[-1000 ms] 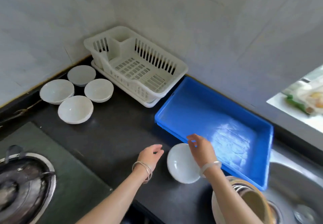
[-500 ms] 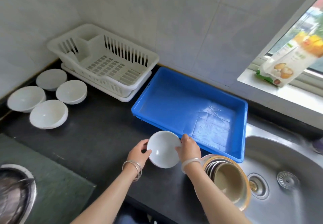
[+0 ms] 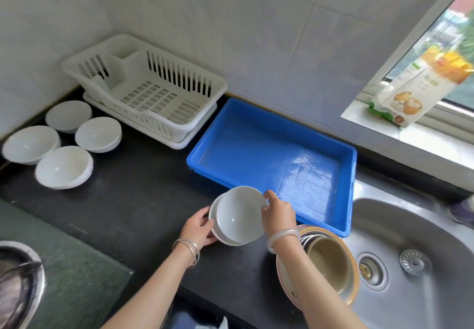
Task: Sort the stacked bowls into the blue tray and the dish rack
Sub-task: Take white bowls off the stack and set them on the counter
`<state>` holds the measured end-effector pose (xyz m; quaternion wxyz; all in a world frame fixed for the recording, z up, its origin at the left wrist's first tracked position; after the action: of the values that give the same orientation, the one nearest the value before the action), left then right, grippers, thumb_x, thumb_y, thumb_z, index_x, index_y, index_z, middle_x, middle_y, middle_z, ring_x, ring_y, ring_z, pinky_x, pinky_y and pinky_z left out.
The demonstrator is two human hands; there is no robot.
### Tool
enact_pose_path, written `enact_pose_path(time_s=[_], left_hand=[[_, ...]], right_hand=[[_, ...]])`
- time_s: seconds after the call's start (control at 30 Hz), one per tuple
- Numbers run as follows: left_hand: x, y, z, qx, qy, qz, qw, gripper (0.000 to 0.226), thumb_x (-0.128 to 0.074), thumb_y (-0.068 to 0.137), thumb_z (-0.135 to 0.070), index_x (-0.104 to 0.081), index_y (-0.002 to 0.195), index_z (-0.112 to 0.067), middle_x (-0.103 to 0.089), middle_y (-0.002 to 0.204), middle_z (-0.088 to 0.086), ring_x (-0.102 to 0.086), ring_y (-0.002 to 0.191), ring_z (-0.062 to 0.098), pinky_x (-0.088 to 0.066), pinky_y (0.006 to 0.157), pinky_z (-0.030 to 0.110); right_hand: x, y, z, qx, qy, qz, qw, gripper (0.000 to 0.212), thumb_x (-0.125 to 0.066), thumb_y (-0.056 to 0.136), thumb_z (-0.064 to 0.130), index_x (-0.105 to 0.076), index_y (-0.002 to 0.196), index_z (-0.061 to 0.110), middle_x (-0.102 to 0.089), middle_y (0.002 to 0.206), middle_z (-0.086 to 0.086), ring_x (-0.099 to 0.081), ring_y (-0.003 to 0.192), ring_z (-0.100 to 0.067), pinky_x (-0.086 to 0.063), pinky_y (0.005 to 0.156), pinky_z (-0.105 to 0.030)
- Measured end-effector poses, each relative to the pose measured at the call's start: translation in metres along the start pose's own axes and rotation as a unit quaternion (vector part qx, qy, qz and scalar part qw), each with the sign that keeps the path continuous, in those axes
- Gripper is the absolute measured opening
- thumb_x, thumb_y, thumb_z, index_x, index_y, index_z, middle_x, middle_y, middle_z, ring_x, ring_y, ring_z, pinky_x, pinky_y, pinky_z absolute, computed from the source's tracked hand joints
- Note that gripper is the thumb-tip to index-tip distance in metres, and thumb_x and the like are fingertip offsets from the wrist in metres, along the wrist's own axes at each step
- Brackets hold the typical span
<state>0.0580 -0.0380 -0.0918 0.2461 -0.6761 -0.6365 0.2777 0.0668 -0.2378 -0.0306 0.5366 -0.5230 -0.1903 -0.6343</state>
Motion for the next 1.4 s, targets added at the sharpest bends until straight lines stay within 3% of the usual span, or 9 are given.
enact_pose_path(time_s=[0.13,0.33,0.53,0.63,0.8,0.93,1.13,1.27,1.4], left_hand=[[0.005,-0.002,-0.002,-0.001,0.01,-0.023,1.0,0.038,-0.05,0.091,-0.003,-0.052,0.125,-0.02,-0.062,0.116,0.011,-0.06,0.106,0.033,-0.056,0.069,0.035],[0.036,-0.005,-0.015,-0.019,-0.015,-0.07,0.997,0.039,-0.05,0.089,0.001,-0.053,0.122,-0.018,-0.063,0.111,0.013,-0.061,0.103,0.035,-0.056,0.06,0.032],[0.093,-0.011,-0.027,-0.04,-0.078,-0.14,0.986,0.036,-0.049,0.088,0.004,-0.054,0.118,-0.016,-0.061,0.108,0.016,-0.061,0.098,0.038,-0.055,0.067,0.038],[0.127,-0.016,-0.027,-0.049,-0.116,-0.184,0.975,0.034,-0.049,0.086,0.007,-0.055,0.11,-0.017,-0.061,0.106,0.016,-0.06,0.094,0.037,-0.053,0.074,0.042],[0.177,-0.024,-0.019,-0.044,-0.185,-0.246,0.95,0.041,-0.046,0.087,0.01,-0.052,0.123,-0.01,-0.056,0.111,0.017,-0.056,0.1,0.039,-0.052,0.082,0.048],[0.205,-0.027,-0.011,-0.037,-0.231,-0.288,0.929,0.043,-0.045,0.087,0.011,-0.051,0.124,-0.01,-0.052,0.113,0.017,-0.055,0.1,0.04,-0.052,0.082,0.051],[0.223,-0.025,-0.005,-0.024,-0.274,-0.324,0.905,0.045,-0.045,0.086,0.01,-0.051,0.125,-0.011,-0.053,0.118,0.016,-0.057,0.095,0.039,-0.052,0.082,0.05],[0.229,-0.022,-0.002,-0.013,-0.298,-0.334,0.894,0.045,-0.046,0.086,0.011,-0.052,0.124,-0.011,-0.053,0.125,0.02,-0.058,0.101,0.042,-0.053,0.079,0.048],[0.229,-0.023,0.001,-0.012,-0.31,-0.343,0.887,0.047,-0.045,0.085,0.011,-0.052,0.125,-0.012,-0.054,0.125,0.019,-0.058,0.094,0.038,-0.053,0.077,0.045]], right_hand=[[0.014,-0.001,-0.006,-0.009,0.077,-0.009,0.997,0.025,-0.047,0.086,0.012,-0.058,0.108,0.018,-0.067,0.089,-0.018,-0.052,0.076,-0.03,-0.036,0.065,-0.027],[0.026,-0.002,0.015,0.026,0.152,-0.007,0.988,0.018,-0.052,0.084,0.012,-0.059,0.1,0.016,-0.062,0.063,-0.01,-0.051,0.064,-0.025,-0.039,0.055,-0.027],[0.02,0.004,0.057,0.042,0.241,0.021,0.969,0.015,-0.054,0.084,0.01,-0.054,0.092,0.022,-0.069,0.072,-0.01,-0.064,0.063,-0.024,-0.059,0.058,-0.034],[0.007,0.013,0.081,0.042,0.262,0.049,0.963,0.015,-0.055,0.086,0.01,-0.054,0.095,0.022,-0.066,0.076,-0.003,-0.063,0.063,-0.014,-0.056,0.048,-0.023],[-0.033,0.023,0.116,0.014,0.273,0.104,0.956,0.014,-0.056,0.086,0.01,-0.053,0.096,0.021,-0.062,0.085,-0.005,-0.064,0.067,-0.018,-0.059,0.057,-0.032],[-0.068,0.03,0.138,-0.035,0.282,0.136,0.949,0.021,-0.055,0.086,0.006,-0.051,0.1,0.022,-0.057,0.105,-0.009,-0.061,0.073,-0.024,-0.056,0.048,-0.029],[-0.099,0.038,0.165,-0.064,0.264,0.157,0.95,0.028,-0.056,0.086,0.005,-0.044,0.101,0.024,-0.05,0.103,-0.006,-0.057,0.083,-0.025,-0.052,0.044,-0.028],[-0.11,0.041,0.175,-0.064,0.275,0.15,0.947,0.026,-0.057,0.088,0.006,-0.045,0.103,0.023,-0.049,0.102,-0.003,-0.054,0.068,-0.015,-0.048,0.04,-0.023],[-0.118,0.041,0.177,-0.076,0.294,0.134,0.943,0.03,-0.055,0.088,0.006,-0.048,0.114,0.019,-0.048,0.101,0.0,-0.052,0.073,-0.016,-0.054,0.05,-0.027]])
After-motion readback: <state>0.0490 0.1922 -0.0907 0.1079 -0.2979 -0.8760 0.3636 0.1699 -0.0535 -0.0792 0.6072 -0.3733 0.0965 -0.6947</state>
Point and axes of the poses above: each hand's wrist, its own y-axis towards the middle knuckle, its own x-axis out of the back of the hand, z = x × y, the point moved 6 cm from there along y, towards the middle knuckle
